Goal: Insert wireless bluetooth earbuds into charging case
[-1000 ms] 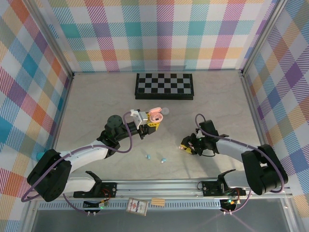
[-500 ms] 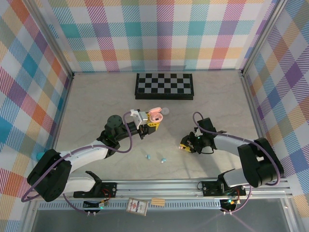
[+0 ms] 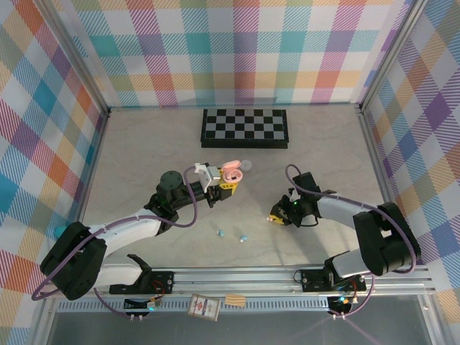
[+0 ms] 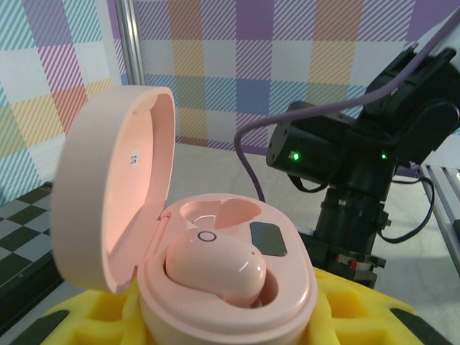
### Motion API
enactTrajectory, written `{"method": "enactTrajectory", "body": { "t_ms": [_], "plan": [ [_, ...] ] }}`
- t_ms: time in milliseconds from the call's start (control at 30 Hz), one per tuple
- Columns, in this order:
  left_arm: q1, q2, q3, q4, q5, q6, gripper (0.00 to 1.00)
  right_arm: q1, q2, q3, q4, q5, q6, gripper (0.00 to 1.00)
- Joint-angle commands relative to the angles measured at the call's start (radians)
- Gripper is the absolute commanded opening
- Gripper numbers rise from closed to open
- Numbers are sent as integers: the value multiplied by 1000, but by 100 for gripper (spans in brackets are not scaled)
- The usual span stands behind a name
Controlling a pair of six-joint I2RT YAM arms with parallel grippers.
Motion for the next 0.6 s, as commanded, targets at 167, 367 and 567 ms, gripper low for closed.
{"method": "enactTrajectory", "body": {
  "t_ms": [167,367,567],
  "plan": [
    [-18,26,29,-52,3,53,29,31,-125,120,-217,124,-128,19],
    [-35,56,35,-47,-7,54,29,103,-190,256,-365,256,-193,19],
    [-38,100,44,-37,-28,53,29,184,-223,381,-439,334,-243,20]
  ]
}}
